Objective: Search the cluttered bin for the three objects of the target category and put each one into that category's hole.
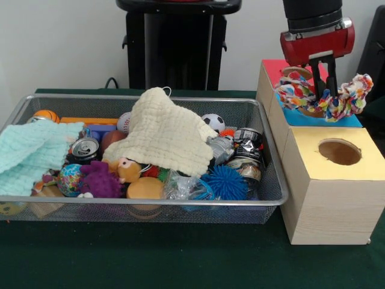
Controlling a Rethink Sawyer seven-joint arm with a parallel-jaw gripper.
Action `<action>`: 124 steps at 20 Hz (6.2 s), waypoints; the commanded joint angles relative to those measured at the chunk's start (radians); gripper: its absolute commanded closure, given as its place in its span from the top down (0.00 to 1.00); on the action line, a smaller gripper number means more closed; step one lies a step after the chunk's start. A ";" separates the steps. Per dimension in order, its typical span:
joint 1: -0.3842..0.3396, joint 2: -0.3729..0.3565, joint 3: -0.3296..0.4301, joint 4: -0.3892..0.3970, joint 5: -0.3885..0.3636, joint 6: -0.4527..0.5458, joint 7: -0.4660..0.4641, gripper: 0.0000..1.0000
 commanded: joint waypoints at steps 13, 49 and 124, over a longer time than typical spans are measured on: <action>0.266 0.147 -0.308 -0.290 0.040 -0.011 0.222 0.00; 0.443 0.316 -0.577 -0.526 0.045 0.206 0.240 0.00; 0.455 0.373 -0.336 -0.321 0.464 0.027 0.365 0.00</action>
